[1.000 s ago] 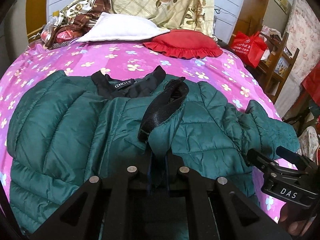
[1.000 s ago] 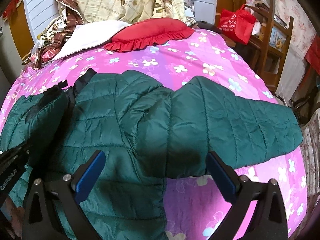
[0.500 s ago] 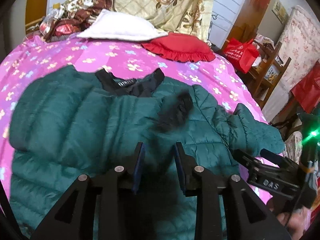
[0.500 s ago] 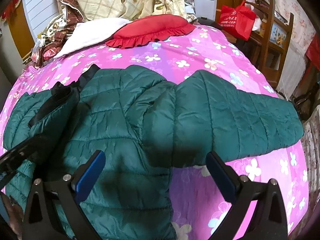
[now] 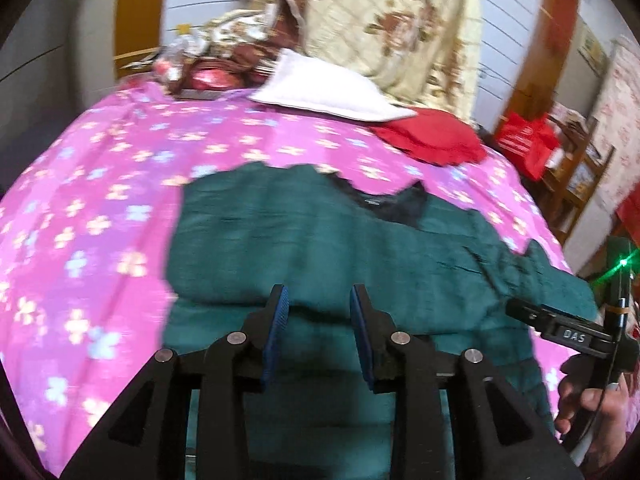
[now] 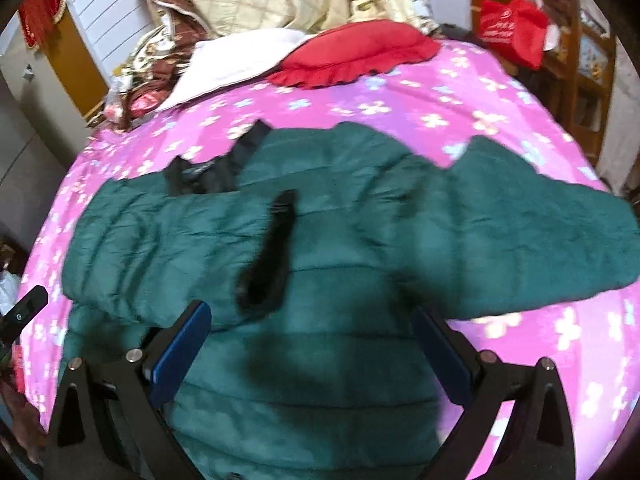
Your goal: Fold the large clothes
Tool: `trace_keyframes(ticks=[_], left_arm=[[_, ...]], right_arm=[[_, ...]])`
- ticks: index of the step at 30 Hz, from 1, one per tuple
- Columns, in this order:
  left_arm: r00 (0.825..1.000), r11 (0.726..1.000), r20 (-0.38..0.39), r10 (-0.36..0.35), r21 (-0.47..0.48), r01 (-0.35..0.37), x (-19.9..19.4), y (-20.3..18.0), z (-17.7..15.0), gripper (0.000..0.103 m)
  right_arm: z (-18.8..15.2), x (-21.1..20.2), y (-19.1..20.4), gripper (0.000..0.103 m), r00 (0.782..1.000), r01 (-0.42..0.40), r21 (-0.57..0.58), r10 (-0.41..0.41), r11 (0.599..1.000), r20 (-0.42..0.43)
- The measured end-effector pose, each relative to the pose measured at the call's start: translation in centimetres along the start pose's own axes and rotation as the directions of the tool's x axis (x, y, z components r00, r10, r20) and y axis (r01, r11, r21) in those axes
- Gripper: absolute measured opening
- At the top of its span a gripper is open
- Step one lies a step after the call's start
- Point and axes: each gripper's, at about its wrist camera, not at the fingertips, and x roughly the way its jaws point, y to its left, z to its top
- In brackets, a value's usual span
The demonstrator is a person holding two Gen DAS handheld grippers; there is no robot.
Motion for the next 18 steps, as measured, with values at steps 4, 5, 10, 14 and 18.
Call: trace_keyframes(ticks=[4, 5, 10, 14, 18], left_arm=[[0.997, 0.996, 0.004, 0.08, -0.038, -0.08, 0.0, 3.7, 0.0, 0.01], [0.996, 0.995, 0.001, 0.09, -0.047, -0.09, 0.1, 4.3, -0.1, 0.01], [0.992, 0.983, -0.027, 0.122, -0.135, -0.125, 0.8, 8.6, -0.5, 0.01], [0.99, 0.975, -0.03, 0.136, -0.171, -0.14, 0.9, 10.4, -0.9, 0.01], [0.99, 0.972, -0.038, 0.137, -0.186, -0.142, 1.3, 11.1, -0.8, 0.01]], right_arm=[[0.2, 1.7, 1.9, 0.102, 1.0, -0.02, -0.01, 0.019, 1.0, -0.018], [0.4, 2.4, 2.3, 0.101, 0.999, -0.03, -0.005, 0.03, 1.0, -0.024], [0.6, 5.2, 3.1, 0.076, 0.994, -0.078, 0.039, 0.08, 0.996, -0.068], [0.6, 6.9, 3.8, 0.026, 0.99, -0.124, 0.043, 0.126, 0.991, -0.058], [1.1, 4.9, 5.6, 0.017, 0.998, -0.057, -0.088, 0.059, 0.995, 0.023]])
